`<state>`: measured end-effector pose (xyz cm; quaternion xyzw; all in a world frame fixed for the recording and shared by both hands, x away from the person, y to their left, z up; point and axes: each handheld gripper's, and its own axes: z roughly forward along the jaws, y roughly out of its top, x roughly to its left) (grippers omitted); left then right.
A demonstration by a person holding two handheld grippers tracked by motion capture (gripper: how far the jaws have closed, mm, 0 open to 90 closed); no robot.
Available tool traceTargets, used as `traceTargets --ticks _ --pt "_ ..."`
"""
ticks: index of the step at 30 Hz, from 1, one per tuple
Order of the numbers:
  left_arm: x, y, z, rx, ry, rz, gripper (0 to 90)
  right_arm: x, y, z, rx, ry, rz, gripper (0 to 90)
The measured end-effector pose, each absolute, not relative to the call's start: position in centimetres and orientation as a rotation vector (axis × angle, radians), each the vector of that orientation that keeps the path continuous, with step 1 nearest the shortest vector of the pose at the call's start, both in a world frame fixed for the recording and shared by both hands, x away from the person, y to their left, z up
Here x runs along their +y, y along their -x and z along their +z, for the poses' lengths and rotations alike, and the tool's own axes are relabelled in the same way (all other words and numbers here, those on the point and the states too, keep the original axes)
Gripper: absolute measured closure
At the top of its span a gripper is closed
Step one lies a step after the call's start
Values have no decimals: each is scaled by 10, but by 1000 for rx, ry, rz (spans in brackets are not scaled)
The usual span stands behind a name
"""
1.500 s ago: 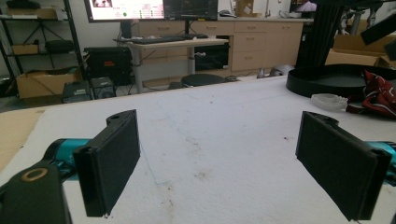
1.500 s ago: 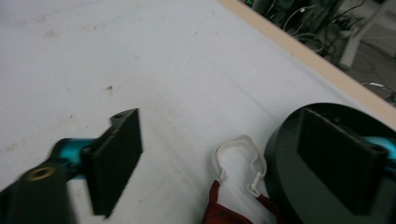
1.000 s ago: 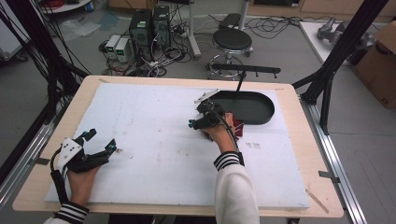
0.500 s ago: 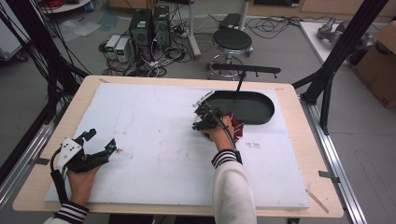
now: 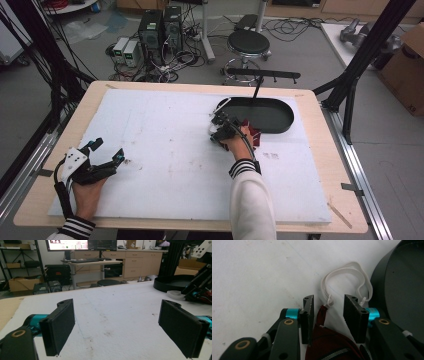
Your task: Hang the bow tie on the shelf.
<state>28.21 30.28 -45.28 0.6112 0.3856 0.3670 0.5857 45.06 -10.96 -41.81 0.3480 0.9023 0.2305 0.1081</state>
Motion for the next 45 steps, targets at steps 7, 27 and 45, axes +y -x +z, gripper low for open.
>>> traceTargets --ticks 7,27,45 --pt "303 -282 -453 900 -1423 854 142 -109 -453 -421 2661 -1044 685 635" --pt "303 -283 -453 906 -1426 851 142 -112 -450 -406 2609 -1057 795 840" --pt "302 -283 -453 905 -1432 855 142 -157 -421 -348 2260 -1111 1259 842"
